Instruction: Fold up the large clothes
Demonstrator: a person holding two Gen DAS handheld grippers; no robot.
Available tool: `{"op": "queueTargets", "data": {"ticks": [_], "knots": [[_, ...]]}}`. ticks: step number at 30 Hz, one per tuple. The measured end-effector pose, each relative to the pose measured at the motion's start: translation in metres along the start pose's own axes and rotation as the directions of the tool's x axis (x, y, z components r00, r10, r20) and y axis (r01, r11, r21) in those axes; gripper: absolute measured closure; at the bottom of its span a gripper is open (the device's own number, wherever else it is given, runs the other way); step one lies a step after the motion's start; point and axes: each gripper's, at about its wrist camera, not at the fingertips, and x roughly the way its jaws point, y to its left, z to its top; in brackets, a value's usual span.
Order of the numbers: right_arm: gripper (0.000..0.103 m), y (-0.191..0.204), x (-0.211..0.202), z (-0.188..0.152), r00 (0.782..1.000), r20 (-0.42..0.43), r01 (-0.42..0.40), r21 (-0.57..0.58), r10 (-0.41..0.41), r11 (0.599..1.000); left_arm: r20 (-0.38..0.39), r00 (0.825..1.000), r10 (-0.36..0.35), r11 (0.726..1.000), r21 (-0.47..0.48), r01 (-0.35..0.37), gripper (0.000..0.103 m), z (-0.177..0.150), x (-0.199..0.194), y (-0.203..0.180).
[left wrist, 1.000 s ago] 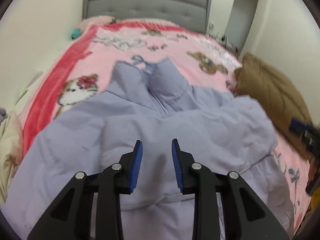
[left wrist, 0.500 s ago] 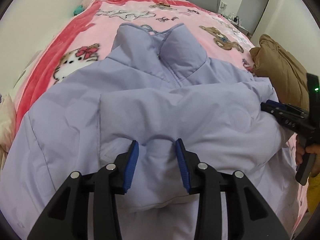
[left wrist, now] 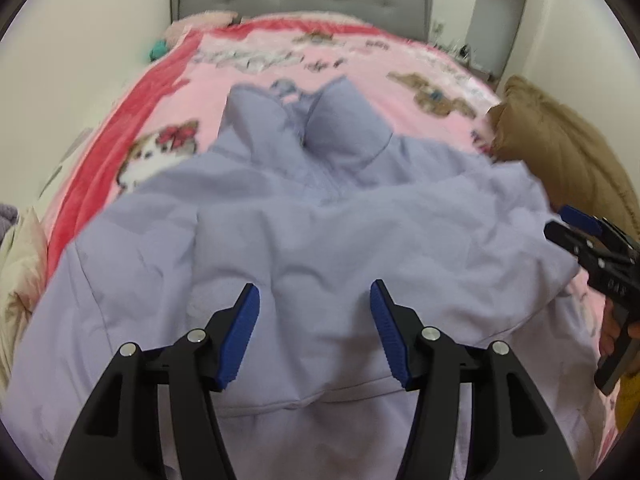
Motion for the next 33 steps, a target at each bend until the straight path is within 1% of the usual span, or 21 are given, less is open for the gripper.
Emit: {"op": "queueTargets", "data": {"ticks": [1,2,7,13,15,16,18,20,21,22,24,25,27,28,30,31,32,33], "knots": [[0.034,0.003,0.013,-0.005,0.999,-0.044,0.013,-0.017,-0.013,1.000,-0.020,1.000,0.004,1.000,-0.005,-0.004,0.046,-0.003,0.008,0.000],[0.034,0.006,0.019,-0.008,0.998,-0.061,0.022,-0.031,-0.024,0.999,-0.029,1.000,0.002,1.000,-0.009,-0.003,0.045,-0.006,0.013,0.001],[0.034,0.014,0.041,-0.013,0.990,-0.119,0.067,-0.074,-0.075,0.995,-0.039,0.999,-0.012,0.999,-0.031,0.011,0.043,-0.011,0.018,0.007],[0.033,0.020,0.051,-0.014,0.979,-0.171,0.090,-0.112,-0.108,0.990,-0.056,0.998,0.003,1.000,-0.019,-0.004,0.042,-0.010,0.021,0.004],[0.033,0.022,0.046,-0.010,0.979,-0.165,0.100,-0.109,-0.118,0.989,-0.050,0.999,0.004,0.999,-0.032,-0.005,0.042,-0.010,0.017,0.004],[0.033,0.023,0.040,-0.008,0.983,-0.148,0.097,-0.103,-0.111,0.990,-0.047,0.999,0.004,0.999,-0.038,-0.005,0.041,-0.009,0.014,0.005],[0.033,0.025,0.019,-0.006,0.994,-0.075,0.077,-0.084,-0.083,0.994,-0.026,1.000,0.003,0.998,-0.058,-0.004,0.040,-0.010,0.003,0.007],[0.029,0.031,-0.002,-0.006,0.998,-0.023,0.057,-0.066,-0.059,0.996,0.027,1.000,0.012,0.996,-0.091,-0.009,0.037,-0.017,-0.017,0.011],[0.029,0.035,-0.013,-0.007,0.999,-0.005,0.042,-0.059,-0.042,0.997,0.059,0.998,0.019,0.993,-0.115,-0.012,0.035,-0.022,-0.029,0.014],[0.029,0.042,-0.023,-0.008,1.000,0.007,0.029,-0.055,-0.029,0.998,0.082,0.996,0.026,0.991,-0.135,-0.014,0.032,-0.027,-0.038,0.016],[0.028,0.057,-0.038,-0.008,1.000,0.018,0.001,-0.059,0.000,0.998,0.121,0.992,0.046,0.979,-0.201,-0.020,0.031,-0.043,-0.061,0.023],[0.026,0.070,-0.050,-0.009,0.999,0.029,-0.015,-0.070,0.017,0.997,0.141,0.989,0.054,0.967,-0.254,-0.017,0.030,-0.057,-0.077,0.030],[0.020,0.092,-0.067,-0.012,0.998,0.046,-0.036,-0.090,0.041,0.995,0.153,0.985,0.081,0.939,-0.344,-0.024,0.025,-0.084,-0.099,0.042],[0.016,0.106,-0.076,-0.015,0.997,0.050,-0.061,-0.104,0.067,0.993,0.157,0.982,0.101,0.916,-0.399,-0.031,0.023,-0.103,-0.113,0.049],[0.016,0.134,-0.091,-0.018,0.992,0.049,-0.105,-0.136,0.112,0.985,0.142,0.978,0.155,0.865,-0.497,-0.065,0.016,-0.138,-0.137,0.062],[0.015,0.145,-0.097,-0.019,0.991,0.046,-0.120,-0.152,0.128,0.981,0.117,0.973,0.197,0.822,-0.561,-0.098,0.011,-0.161,-0.151,0.070],[0.015,0.163,-0.104,-0.021,0.990,0.041,-0.127,-0.186,0.137,0.974,0.093,0.967,0.236,0.768,-0.628,-0.126,0.011,-0.184,-0.164,0.079],[0.015,0.177,-0.110,-0.023,0.990,0.037,-0.129,-0.219,0.140,0.967,0.082,0.963,0.258,0.724,-0.676,-0.137,0.011,-0.201,-0.174,0.084]]}}
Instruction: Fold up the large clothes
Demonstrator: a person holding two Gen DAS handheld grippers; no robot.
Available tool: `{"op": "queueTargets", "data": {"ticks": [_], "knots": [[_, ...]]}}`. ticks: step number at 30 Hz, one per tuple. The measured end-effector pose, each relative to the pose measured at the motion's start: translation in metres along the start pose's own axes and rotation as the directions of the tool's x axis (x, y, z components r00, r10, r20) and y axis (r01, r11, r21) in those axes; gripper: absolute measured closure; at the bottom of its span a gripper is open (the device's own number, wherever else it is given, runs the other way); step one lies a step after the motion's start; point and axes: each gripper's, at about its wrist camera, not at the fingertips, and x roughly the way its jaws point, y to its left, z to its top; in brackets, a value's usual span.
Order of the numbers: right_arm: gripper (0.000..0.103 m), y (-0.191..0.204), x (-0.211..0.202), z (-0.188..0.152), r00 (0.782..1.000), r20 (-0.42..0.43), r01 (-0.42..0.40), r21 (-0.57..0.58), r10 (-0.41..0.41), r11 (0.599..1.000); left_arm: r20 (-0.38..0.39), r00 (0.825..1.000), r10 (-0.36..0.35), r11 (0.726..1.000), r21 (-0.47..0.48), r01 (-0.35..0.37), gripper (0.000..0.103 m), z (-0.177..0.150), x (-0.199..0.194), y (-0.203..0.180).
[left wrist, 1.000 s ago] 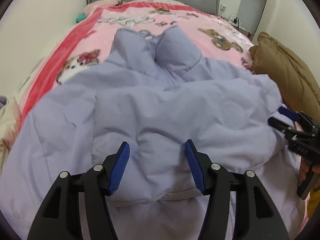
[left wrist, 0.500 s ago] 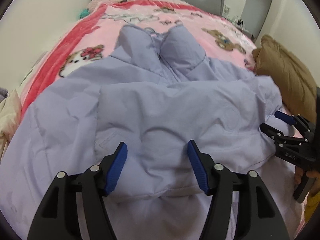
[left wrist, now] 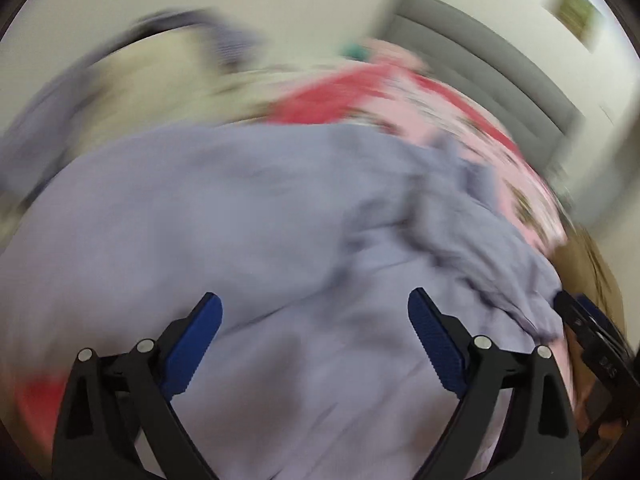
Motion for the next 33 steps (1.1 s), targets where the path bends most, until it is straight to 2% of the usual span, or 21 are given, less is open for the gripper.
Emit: {"op": "queueTargets", "data": {"ticks": [1,2,3,5,7,9,11,13,16,18,19,21,26,27,29,30,32,33], "knots": [[0.015,0.011,-0.004,-0.001,1.000,-0.002,-0.005,-0.020,0.005,1.000,0.010,0.999,0.046,0.993,-0.109,-0.045,0.011,-0.010,-0.014,0.028],[0.015,0.025,-0.009,-0.001,1.000,-0.006,-0.015,-0.046,0.015,0.999,0.011,0.997,0.074,0.983,-0.170,-0.071,0.011,-0.016,-0.021,0.045],[0.015,0.036,-0.012,-0.001,1.000,-0.012,-0.024,-0.064,0.023,0.998,0.008,0.993,0.116,0.958,-0.266,-0.110,0.011,-0.024,-0.032,0.069],[0.015,0.056,-0.016,-0.003,0.998,-0.043,-0.054,-0.080,0.051,0.995,0.003,0.988,0.156,0.907,-0.396,-0.142,0.010,-0.033,-0.044,0.105],[0.015,0.067,-0.018,-0.007,0.993,-0.076,-0.094,-0.068,0.088,0.993,-0.006,0.985,0.175,0.853,-0.499,-0.155,0.010,-0.042,-0.050,0.139],[0.015,0.078,-0.018,-0.010,0.986,-0.111,-0.129,-0.058,0.122,0.990,-0.025,0.980,0.198,0.813,-0.554,-0.178,0.010,-0.046,-0.052,0.163],[0.015,0.089,-0.021,-0.012,0.981,-0.133,-0.151,-0.074,0.140,0.986,-0.033,0.974,0.224,0.760,-0.619,-0.196,0.010,-0.052,-0.054,0.187],[0.015,0.096,-0.022,-0.014,0.980,-0.142,-0.152,-0.097,0.137,0.984,-0.010,0.976,0.219,0.712,-0.682,-0.167,0.010,-0.061,-0.054,0.209],[0.015,0.108,-0.022,-0.014,0.976,-0.167,-0.164,-0.132,0.142,0.977,-0.001,0.980,0.201,0.657,-0.741,-0.135,0.010,-0.071,-0.047,0.233],[0.015,0.114,-0.022,-0.014,0.974,-0.173,-0.173,-0.149,0.146,0.974,0.013,0.986,0.169,0.618,-0.781,-0.096,0.010,-0.077,-0.041,0.248],[0.015,0.119,-0.023,-0.014,0.972,-0.178,-0.181,-0.160,0.152,0.970,0.023,0.990,0.140,0.585,-0.808,-0.064,0.010,-0.080,-0.037,0.256],[0.015,0.125,-0.022,-0.015,0.971,-0.187,-0.185,-0.181,0.151,0.966,0.053,0.993,0.107,0.546,-0.837,-0.014,0.010,-0.083,-0.033,0.265],[0.015,0.135,-0.021,-0.015,0.968,-0.201,-0.192,-0.210,0.150,0.959,0.138,0.983,0.122,0.545,-0.837,0.050,0.010,-0.077,-0.035,0.278],[0.015,0.136,-0.021,-0.016,0.968,-0.202,-0.191,-0.211,0.148,0.959,0.159,0.980,0.121,0.531,-0.844,0.071,0.012,-0.075,-0.035,0.282],[0.015,0.136,-0.021,-0.017,0.967,-0.207,-0.190,-0.213,0.146,0.958,0.176,0.977,0.116,0.507,-0.857,0.094,0.027,-0.072,-0.036,0.290],[0.015,0.136,-0.020,-0.017,0.967,-0.210,-0.191,-0.212,0.146,0.958,0.174,0.978,0.116,0.508,-0.856,0.092,0.033,-0.073,-0.036,0.291],[0.015,0.135,-0.019,-0.019,0.966,-0.214,-0.188,-0.208,0.143,0.960,0.165,0.977,0.132,0.558,-0.827,0.065,0.060,-0.064,-0.042,0.288],[0.015,0.134,-0.018,-0.019,0.965,-0.219,-0.187,-0.205,0.141,0.961,0.175,0.973,0.148,0.603,-0.796,0.052,0.065,-0.058,-0.047,0.282]]}}
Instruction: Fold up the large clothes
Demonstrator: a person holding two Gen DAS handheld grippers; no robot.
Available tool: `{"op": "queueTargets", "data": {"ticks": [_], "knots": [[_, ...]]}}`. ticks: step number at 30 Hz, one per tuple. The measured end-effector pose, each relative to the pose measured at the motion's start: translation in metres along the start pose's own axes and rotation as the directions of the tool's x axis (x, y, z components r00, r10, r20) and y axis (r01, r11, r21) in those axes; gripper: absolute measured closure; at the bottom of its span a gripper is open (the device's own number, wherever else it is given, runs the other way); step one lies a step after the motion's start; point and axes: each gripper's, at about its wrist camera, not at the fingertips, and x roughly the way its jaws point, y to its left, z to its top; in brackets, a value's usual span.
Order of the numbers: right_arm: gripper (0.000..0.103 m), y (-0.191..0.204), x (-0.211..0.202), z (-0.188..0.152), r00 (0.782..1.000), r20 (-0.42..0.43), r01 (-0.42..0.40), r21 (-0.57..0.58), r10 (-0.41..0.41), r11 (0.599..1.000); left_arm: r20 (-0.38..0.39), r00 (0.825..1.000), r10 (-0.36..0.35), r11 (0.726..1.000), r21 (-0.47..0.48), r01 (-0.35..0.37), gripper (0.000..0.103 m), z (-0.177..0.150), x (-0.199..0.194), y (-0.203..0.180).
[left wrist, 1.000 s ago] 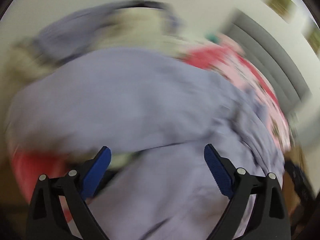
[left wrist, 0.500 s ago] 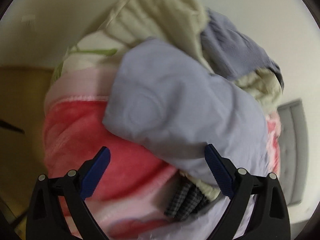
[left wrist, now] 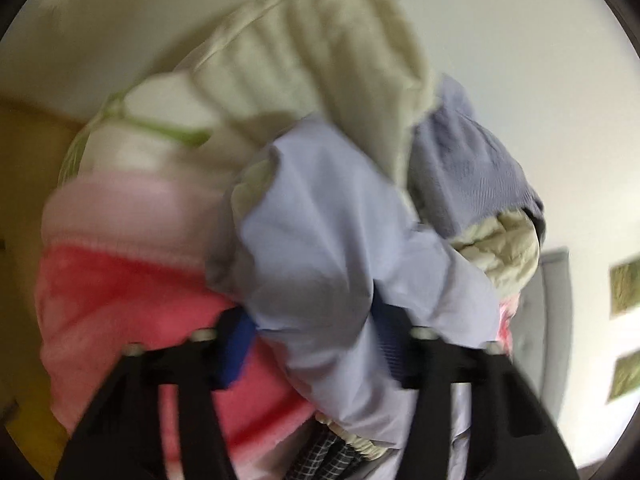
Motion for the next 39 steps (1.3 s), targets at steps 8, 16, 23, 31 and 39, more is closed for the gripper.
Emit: {"op": "queueTargets", "data": {"ticks": [8,16,23,31,39], "knots": [[0.015,-0.020,-0.003,-0.006,1.000,0.001,0.017,0.054,-0.017,0.998,0.063,0.997,-0.038,0.995,0.094,0.032,0.081,0.010,-0.034,-0.050],[0.015,-0.076,-0.018,-0.031,0.999,-0.001,0.045,0.211,-0.045,0.976,0.144,0.956,-0.256,0.881,0.443,0.169,0.083,-0.006,-0.079,-0.209],[0.015,-0.139,-0.044,-0.065,0.992,0.001,0.121,0.335,-0.129,0.935,0.032,0.870,-0.493,0.607,0.729,0.317,0.089,-0.084,-0.065,-0.369],[0.015,-0.212,-0.070,-0.112,0.973,-0.024,0.204,0.569,-0.231,0.797,-0.225,0.855,-0.467,0.278,0.881,0.383,0.090,-0.253,-0.017,-0.461],[0.015,-0.264,-0.074,-0.167,0.955,-0.105,0.263,0.732,-0.277,0.629,-0.409,0.868,-0.282,0.029,0.901,0.434,0.090,-0.417,0.036,-0.426]]}}
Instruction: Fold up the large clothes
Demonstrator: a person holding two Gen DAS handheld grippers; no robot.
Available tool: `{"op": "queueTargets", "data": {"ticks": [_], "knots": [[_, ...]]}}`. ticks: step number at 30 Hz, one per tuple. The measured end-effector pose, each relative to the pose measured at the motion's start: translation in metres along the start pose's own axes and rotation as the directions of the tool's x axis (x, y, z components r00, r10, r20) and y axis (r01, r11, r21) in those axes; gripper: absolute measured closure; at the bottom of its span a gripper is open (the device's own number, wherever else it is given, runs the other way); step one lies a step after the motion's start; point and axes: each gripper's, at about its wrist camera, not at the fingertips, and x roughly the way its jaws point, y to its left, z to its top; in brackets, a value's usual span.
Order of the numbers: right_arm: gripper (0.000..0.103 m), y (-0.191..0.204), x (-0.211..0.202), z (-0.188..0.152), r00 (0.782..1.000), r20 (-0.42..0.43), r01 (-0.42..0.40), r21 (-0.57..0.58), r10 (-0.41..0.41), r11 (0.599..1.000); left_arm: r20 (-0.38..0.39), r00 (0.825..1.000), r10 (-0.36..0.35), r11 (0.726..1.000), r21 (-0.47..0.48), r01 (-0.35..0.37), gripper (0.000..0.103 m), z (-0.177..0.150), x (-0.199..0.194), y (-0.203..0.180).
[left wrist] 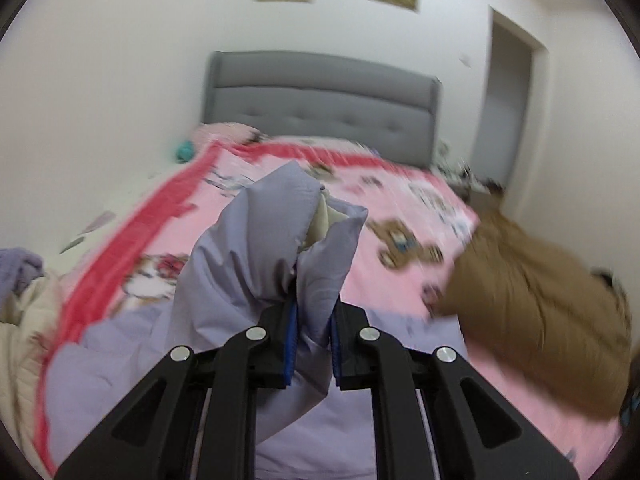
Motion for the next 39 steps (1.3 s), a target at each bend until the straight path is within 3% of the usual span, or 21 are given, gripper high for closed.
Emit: {"op": "queueTargets", "data": {"ticks": [6,9,11,13,14,16,17,21,22,23,27,30,31,33,36,37,39], "knots": [[0.015,-0.026,0.008,0.005,1.000,0.017,0.000,0.069,-0.001,0.998,-0.114,0.993,-0.006,0.984,0.177,0.027,0.090,-0.066,0.030,-0.052],[0.015,-0.034,0.012,0.032,0.991,0.077,-0.119,0.089,0.112,0.989,-0.123,0.992,0.015,0.960,0.278,0.020,0.090,-0.092,0.036,-0.062],[0.015,-0.031,0.017,0.063,0.964,0.119,-0.246,0.075,0.236,0.966,-0.089,0.996,0.003,0.947,0.320,0.025,0.090,-0.102,0.031,-0.060],[0.023,-0.022,0.025,0.098,0.911,0.121,-0.402,0.046,0.394,0.915,-0.048,0.999,-0.018,0.936,0.349,0.034,0.090,-0.109,0.021,-0.057],[0.025,-0.012,0.035,0.121,0.868,0.077,-0.495,0.029,0.491,0.869,-0.036,0.999,-0.028,0.931,0.363,0.039,0.090,-0.112,0.016,-0.057],[0.029,0.011,0.052,0.150,0.812,-0.014,-0.584,-0.014,0.584,0.812,-0.026,0.999,-0.037,0.921,0.388,0.044,0.090,-0.117,0.012,-0.061],[0.035,0.024,0.061,0.160,0.803,-0.051,-0.596,-0.041,0.594,0.802,-0.017,0.999,-0.040,0.916,0.400,0.044,0.090,-0.119,0.009,-0.061],[0.047,0.060,0.093,0.178,0.821,-0.164,-0.566,-0.095,0.548,0.819,0.001,0.998,-0.056,0.905,0.422,0.050,0.090,-0.122,0.002,-0.067],[0.059,0.065,0.097,0.178,0.825,-0.185,-0.557,-0.101,0.534,0.824,0.005,0.998,-0.059,0.901,0.432,0.051,0.090,-0.123,0.000,-0.069],[0.062,0.071,0.102,0.178,0.824,-0.201,-0.557,-0.109,0.530,0.824,0.005,0.998,-0.058,0.899,0.434,0.051,0.090,-0.125,0.001,-0.070],[0.061,0.078,0.102,0.172,0.827,-0.210,-0.550,-0.109,0.522,0.828,-0.009,0.998,-0.064,0.904,0.423,0.061,0.090,-0.122,0.004,-0.066],[0.049,0.075,0.092,0.171,0.802,-0.220,-0.583,-0.088,0.555,0.808,0.002,0.997,-0.073,0.895,0.441,0.065,0.090,-0.123,0.002,-0.066],[0.049,0.074,0.089,0.171,0.808,-0.219,-0.576,-0.098,0.547,0.812,0.004,0.997,-0.076,0.894,0.443,0.066,0.090,-0.124,0.001,-0.065],[0.049,0.076,0.080,0.170,0.845,-0.208,-0.525,-0.148,0.493,0.838,0.000,0.997,-0.078,0.898,0.435,0.070,0.090,-0.123,0.001,-0.064],[0.049,0.068,0.068,0.166,0.859,-0.151,-0.508,-0.123,0.490,0.852,-0.012,0.997,-0.078,0.901,0.427,0.075,0.090,-0.121,0.002,-0.064],[0.049,0.064,0.065,0.165,0.857,-0.126,-0.513,-0.111,0.500,0.851,-0.017,0.997,-0.075,0.902,0.425,0.076,0.090,-0.121,0.003,-0.065],[0.049,0.064,0.059,0.162,0.825,-0.118,-0.564,-0.118,0.552,0.817,-0.017,0.997,-0.078,0.903,0.424,0.077,0.090,-0.121,0.002,-0.064]]}}
